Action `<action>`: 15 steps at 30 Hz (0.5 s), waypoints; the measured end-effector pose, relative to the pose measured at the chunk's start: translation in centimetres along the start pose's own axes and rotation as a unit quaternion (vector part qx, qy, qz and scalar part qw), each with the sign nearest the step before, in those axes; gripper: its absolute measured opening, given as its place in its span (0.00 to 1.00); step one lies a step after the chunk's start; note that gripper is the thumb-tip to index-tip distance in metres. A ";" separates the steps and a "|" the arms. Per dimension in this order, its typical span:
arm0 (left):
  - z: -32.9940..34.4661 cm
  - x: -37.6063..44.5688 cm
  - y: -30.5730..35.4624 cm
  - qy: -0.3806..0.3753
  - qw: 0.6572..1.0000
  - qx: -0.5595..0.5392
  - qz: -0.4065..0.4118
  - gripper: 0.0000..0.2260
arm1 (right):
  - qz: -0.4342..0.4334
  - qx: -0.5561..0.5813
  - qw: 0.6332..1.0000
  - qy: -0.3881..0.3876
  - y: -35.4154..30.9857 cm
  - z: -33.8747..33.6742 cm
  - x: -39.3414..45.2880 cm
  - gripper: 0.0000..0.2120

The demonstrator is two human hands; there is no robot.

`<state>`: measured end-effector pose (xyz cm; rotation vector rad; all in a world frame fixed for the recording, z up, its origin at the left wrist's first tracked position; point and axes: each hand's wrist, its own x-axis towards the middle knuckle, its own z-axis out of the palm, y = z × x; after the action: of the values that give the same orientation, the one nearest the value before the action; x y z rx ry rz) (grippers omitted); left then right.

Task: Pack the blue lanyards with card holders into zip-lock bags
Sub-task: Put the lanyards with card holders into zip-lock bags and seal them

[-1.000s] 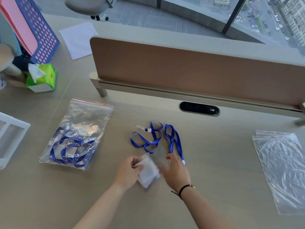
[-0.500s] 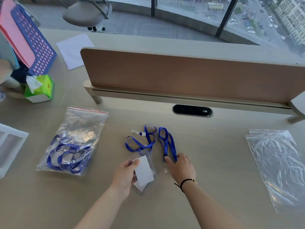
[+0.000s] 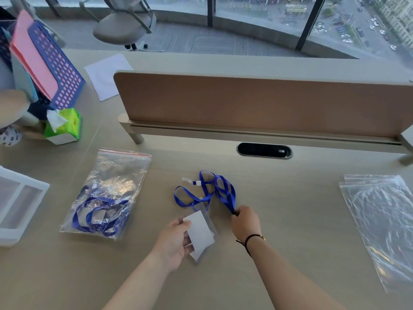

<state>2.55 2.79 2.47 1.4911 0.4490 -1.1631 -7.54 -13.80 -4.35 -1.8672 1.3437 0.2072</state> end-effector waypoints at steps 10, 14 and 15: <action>1.6 -2.1 4.1 -0.166 0.838 0.440 0.278 0.02 | -0.158 -0.076 0.975 -0.136 -2.0 -9.0 -4.4 0.06; 3.5 -3.6 5.3 -0.251 0.701 0.583 0.324 0.03 | -0.233 -0.140 0.948 -0.166 -4.8 -12.5 -5.9 0.06; 4.1 -4.0 5.4 -0.264 0.699 0.584 0.317 0.03 | -0.245 -0.145 0.944 -0.165 -5.3 -13.2 -6.3 0.06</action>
<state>3.41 -1.18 9.13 1.9313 -1.3870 -1.2248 -9.74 -17.69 10.57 -2.2287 0.6190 0.4539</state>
